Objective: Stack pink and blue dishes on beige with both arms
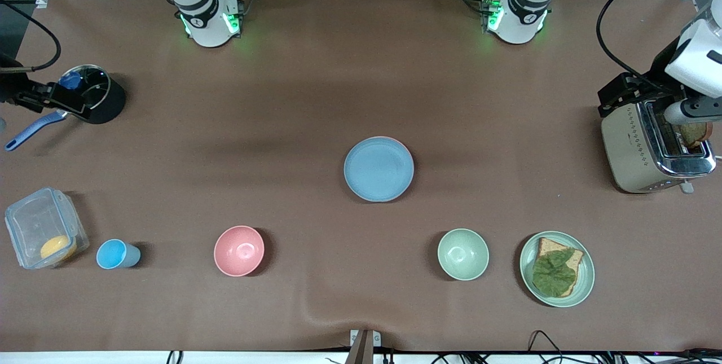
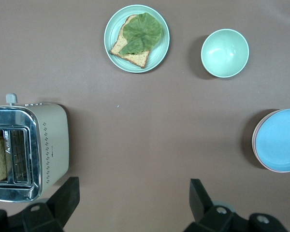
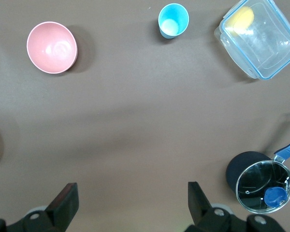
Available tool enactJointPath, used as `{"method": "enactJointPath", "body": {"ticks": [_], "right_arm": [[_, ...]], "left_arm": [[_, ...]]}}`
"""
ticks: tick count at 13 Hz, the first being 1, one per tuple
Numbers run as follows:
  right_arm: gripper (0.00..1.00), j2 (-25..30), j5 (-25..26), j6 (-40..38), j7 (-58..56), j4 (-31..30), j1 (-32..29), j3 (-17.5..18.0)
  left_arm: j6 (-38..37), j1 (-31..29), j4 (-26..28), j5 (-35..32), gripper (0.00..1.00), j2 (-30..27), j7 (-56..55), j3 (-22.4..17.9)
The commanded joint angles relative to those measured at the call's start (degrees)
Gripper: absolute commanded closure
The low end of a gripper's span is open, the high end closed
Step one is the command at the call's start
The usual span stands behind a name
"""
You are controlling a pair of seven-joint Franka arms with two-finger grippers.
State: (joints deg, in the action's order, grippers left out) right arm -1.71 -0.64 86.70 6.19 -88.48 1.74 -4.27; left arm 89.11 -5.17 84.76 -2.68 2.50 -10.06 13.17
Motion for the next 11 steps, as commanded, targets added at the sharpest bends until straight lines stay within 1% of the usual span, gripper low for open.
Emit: {"method": "enactJointPath", "body": {"ticks": [1, 11], "right_arm": [[0.00, -0.05, 1.35, -0.13, 0.57, 0.41, 0.63, -0.30], [0.00, -0.05, 1.35, -0.30, 0.57, 0.24, 0.72, -0.30]], "left_arm": [[0.19, -0.72, 0.85, -0.84, 0.00, -0.91, 1.36, 0.19], [-1.04, -0.63, 0.41, -0.22, 0.00, -0.39, 0.57, 0.19]]}}
